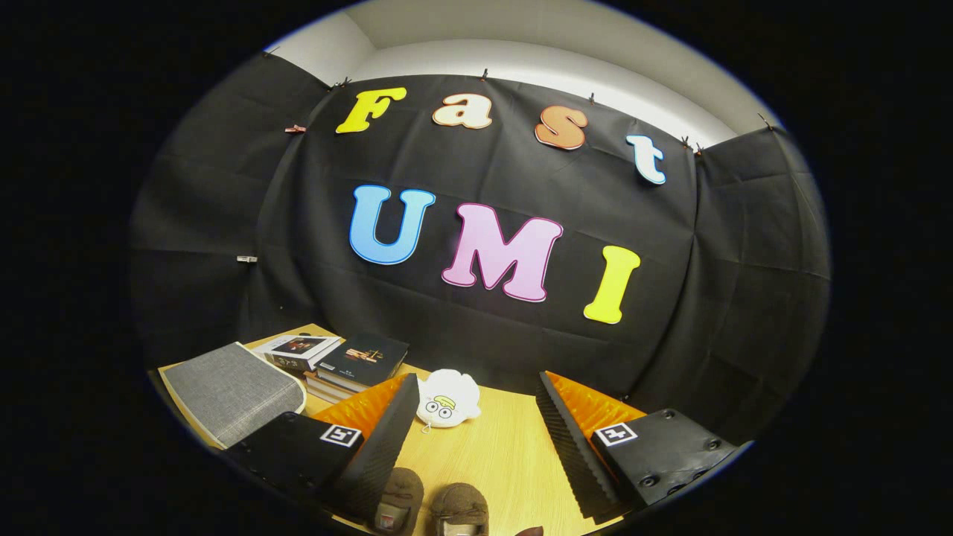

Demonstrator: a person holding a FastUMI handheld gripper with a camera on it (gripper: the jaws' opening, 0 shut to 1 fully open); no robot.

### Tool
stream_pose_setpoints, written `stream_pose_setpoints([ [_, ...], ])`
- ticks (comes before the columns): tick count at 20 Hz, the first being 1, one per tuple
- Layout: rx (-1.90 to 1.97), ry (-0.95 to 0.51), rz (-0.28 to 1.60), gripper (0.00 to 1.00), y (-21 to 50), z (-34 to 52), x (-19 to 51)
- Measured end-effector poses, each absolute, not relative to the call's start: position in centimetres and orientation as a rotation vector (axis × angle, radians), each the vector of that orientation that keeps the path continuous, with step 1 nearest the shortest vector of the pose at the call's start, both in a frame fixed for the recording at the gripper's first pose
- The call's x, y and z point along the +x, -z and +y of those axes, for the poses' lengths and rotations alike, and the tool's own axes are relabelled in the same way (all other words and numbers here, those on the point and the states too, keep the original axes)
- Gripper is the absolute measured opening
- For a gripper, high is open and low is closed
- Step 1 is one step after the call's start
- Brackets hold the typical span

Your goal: Open the storage box then place both shoes into the box .Put the left shoe in first, then the right shoe, with the right side of both shoes facing outward in a uniform manner.

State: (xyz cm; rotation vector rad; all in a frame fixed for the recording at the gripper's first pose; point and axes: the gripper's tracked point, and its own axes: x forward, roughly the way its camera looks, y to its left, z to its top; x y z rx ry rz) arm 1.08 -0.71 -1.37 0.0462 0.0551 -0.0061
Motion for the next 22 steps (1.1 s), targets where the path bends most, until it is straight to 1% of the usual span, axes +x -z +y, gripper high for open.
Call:
stream_pose_setpoints([
  [11,0.038,-0.002,0.071,0.98,2.0,-0.7,1.3],
  [15,0.058,-0.036,0.074,0.98,2.1,0.0,1.1],
  [17,0.103,-0.092,0.089,0.98,2.1,1.2,0.9],
  [19,0.198,-0.209,0.138,0.97,2.6,3.9,0.7],
  [22,0.352,-0.384,0.266,0.98,4.1,7.8,0.4],
])
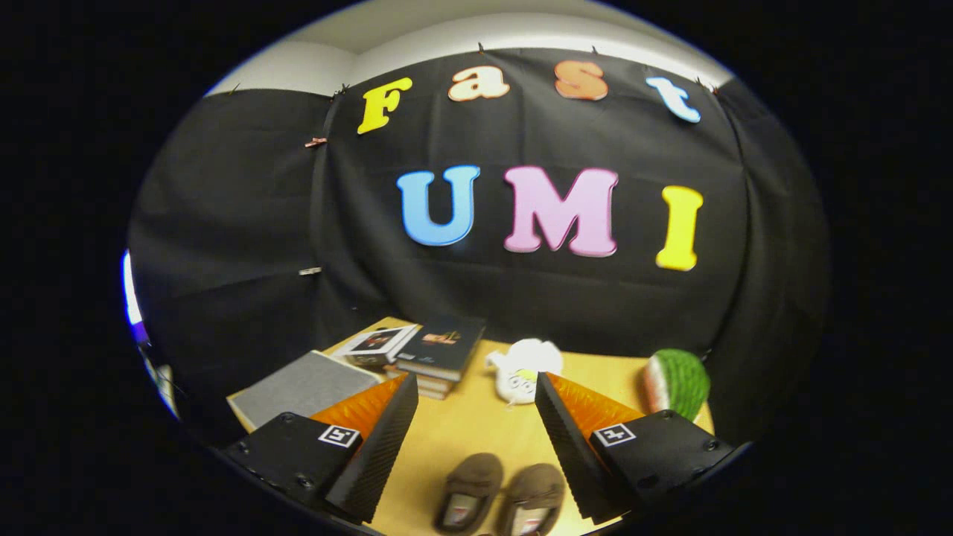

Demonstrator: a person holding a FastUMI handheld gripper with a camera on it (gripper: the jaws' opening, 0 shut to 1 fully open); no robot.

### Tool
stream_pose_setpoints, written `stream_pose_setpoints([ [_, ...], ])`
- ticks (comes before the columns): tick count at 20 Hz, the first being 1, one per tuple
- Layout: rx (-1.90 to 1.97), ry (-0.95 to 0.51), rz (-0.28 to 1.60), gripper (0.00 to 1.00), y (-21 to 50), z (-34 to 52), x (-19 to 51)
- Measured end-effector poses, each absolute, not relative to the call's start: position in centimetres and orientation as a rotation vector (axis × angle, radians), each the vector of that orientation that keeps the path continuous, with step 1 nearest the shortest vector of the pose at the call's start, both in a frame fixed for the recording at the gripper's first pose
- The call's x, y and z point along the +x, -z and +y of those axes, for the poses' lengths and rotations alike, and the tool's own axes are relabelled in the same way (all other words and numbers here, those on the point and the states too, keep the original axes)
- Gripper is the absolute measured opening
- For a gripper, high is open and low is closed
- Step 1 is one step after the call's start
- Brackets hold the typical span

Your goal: Open the storage box then place both shoes into the box .Put the left shoe in first, then the right shoe, with the right side of both shoes facing outward in a uniform manner.

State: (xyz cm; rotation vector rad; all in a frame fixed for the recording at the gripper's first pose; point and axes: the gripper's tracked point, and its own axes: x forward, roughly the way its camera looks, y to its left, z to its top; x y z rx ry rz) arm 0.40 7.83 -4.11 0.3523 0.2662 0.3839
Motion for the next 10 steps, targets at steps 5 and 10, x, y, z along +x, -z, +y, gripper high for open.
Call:
stream_pose_setpoints([
  [5,0.553,-0.634,0.399,0.98,5.5,13.7,-0.1],
  [10,0.762,-0.833,0.535,0.98,6.8,19.4,-1.1],
])
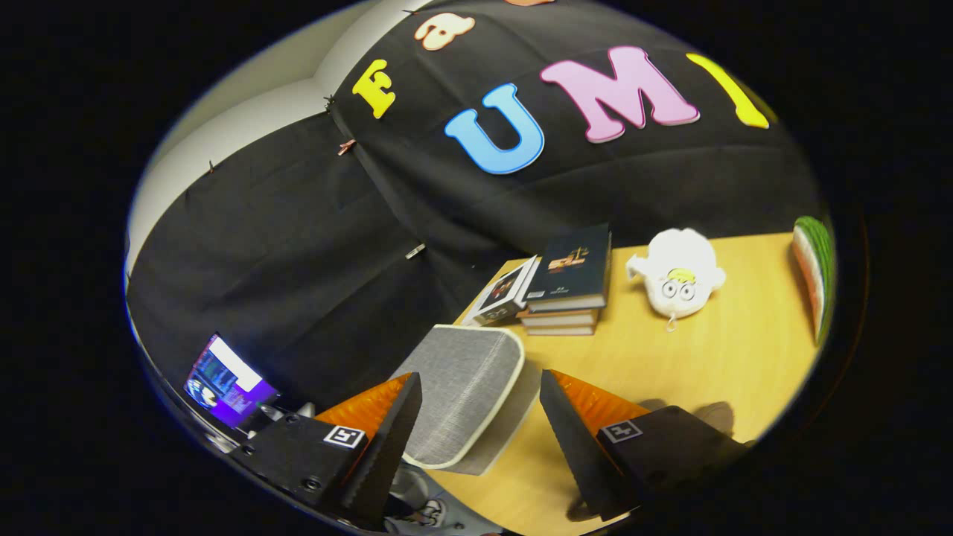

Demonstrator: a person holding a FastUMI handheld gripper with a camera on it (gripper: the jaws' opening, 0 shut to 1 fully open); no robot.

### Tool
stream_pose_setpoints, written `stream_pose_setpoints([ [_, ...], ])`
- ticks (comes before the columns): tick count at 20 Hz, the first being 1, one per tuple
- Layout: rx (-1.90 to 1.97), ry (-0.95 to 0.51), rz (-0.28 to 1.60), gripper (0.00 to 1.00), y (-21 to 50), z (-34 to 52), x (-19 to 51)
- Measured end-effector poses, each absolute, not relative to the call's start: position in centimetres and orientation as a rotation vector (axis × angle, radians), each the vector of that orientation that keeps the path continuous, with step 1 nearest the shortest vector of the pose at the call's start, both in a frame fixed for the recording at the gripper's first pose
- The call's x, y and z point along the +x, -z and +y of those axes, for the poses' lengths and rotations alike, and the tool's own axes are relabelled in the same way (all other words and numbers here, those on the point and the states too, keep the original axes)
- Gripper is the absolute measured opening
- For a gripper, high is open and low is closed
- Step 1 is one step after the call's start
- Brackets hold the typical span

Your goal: Open the storage box then place both shoes into the box .Put the left shoe in first, then the right shoe, with the right side of both shoes facing outward in a uniform manner.

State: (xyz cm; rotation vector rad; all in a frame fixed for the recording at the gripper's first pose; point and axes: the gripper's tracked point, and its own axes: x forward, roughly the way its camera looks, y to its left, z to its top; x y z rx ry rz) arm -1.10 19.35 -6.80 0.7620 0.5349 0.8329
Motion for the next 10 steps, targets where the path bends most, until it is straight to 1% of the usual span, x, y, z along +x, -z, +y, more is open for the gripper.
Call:
stream_pose_setpoints([
  [3,0.913,-0.911,0.671,0.98,8.4,22.3,-2.2],
  [8,1.047,-0.889,0.870,0.98,14.1,26.3,-1.3],
  [10,1.116,-0.898,0.939,0.98,15.1,27.3,-1.8],
])
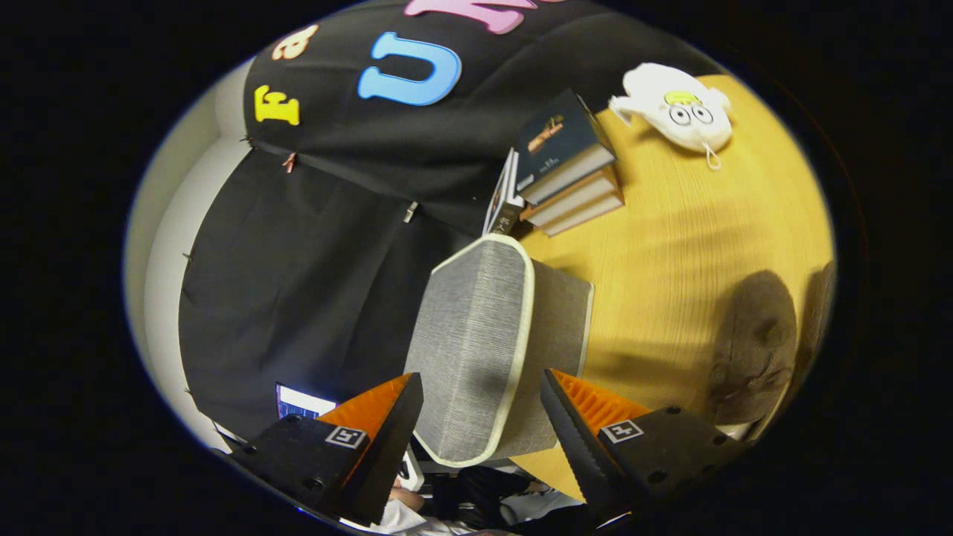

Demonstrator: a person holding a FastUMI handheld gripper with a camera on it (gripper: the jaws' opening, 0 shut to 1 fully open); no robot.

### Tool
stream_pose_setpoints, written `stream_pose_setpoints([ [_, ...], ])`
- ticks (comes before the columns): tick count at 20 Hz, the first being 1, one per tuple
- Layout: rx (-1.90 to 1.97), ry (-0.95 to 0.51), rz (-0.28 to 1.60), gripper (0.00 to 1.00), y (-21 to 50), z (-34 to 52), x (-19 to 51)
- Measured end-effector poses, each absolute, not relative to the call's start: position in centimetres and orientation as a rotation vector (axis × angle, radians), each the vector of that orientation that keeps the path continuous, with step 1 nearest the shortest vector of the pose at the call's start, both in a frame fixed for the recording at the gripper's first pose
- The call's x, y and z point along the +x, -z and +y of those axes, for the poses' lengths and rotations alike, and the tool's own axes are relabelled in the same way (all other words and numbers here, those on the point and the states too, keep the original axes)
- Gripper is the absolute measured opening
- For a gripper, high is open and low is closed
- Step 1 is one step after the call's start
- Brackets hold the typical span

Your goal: Open the storage box then place both shoes into the box .Put the left shoe in first, then the right shoe, with the right side of both shoes facing outward in a uniform manner.

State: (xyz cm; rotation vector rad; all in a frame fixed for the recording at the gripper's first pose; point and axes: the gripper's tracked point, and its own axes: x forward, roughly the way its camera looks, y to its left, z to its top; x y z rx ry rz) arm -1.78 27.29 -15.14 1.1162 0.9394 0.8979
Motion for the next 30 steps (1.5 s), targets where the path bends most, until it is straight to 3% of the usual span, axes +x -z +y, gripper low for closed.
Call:
stream_pose_setpoints([
  [10,1.389,-1.022,1.117,0.96,16.1,33.1,-2.9],
  [14,1.477,-1.081,1.055,0.60,14.3,31.4,-3.2],
  [16,1.510,-1.057,0.986,0.14,13.4,30.1,-2.4],
  [17,1.503,-1.066,0.956,0.07,12.8,30.2,-2.4],
  [30,1.349,-1.055,0.757,0.06,1.5,33.3,-2.5],
])
